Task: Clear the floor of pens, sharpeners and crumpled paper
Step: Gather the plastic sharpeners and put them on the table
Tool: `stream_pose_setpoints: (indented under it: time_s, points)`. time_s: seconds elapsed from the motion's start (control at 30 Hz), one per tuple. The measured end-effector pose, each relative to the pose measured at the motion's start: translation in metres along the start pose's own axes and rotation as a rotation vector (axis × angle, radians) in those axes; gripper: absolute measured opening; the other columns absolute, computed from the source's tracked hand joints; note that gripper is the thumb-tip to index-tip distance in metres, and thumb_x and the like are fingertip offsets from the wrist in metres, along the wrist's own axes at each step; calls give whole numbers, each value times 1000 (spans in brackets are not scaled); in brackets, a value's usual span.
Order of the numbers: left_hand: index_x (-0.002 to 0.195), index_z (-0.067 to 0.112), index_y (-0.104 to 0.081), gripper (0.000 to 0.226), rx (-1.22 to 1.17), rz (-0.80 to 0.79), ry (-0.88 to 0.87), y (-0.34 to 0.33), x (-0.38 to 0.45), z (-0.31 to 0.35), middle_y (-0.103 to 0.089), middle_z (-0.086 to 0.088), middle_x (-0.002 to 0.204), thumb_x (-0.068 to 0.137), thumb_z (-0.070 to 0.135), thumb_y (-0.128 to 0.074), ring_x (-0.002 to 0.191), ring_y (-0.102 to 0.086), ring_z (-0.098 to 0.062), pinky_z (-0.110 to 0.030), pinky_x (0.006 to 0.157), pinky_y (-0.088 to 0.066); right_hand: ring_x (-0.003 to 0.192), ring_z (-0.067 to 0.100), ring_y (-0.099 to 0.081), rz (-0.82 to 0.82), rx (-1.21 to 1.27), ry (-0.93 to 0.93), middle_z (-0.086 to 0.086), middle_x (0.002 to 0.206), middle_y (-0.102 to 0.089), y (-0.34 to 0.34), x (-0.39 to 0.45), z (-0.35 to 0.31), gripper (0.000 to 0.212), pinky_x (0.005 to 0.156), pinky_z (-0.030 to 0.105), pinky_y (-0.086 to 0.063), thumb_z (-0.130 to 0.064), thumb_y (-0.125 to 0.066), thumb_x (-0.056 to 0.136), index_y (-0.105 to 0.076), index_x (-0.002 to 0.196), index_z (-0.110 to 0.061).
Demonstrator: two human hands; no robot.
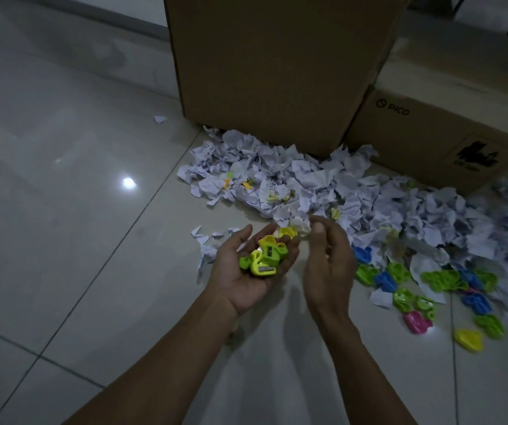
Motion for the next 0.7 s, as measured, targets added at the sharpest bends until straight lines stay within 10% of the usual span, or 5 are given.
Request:
stream_pose_setpoints:
  time_s: [0.13,0.4,0.7]
  points:
    - [107,-4,-66,38,-95,31,-55,9,-4,21,-63,-28,111,82,25,-60,91,-66,-45,-57,80,-54,86,16,-62,-45,-327,-162,4,100,-69,8,11,44,18,76,27,-51,-24,-66,88,-70,103,-14]
    - [99,0,-73,41,-105,56,-108,20,-13,44,-61,-20,116,85,35,-58,96,-64,-37,-47,72,-58,111,19,-52,-213,-700,-110,-2,112,-57,-35,3,51,44,81,34,-44,-52,-68,77,-62,112,-26]
    - [104,6,-70,39,-56,54,-70,21,-15,43,-61,-17,108,84,37,-56,91,-62,-30,-32,64,-56,87,15,-62,-121,-381,-201,-6,91,-66,-26,10,56,33,75,36,-52,-40,-79,70,-64,95,-24]
Point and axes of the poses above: each hand's wrist, its own x-axis towards the middle knuckle, its own y-axis out of the back of the hand, z = x × y, the point moved 7 cm from there along x, towards the middle knuckle
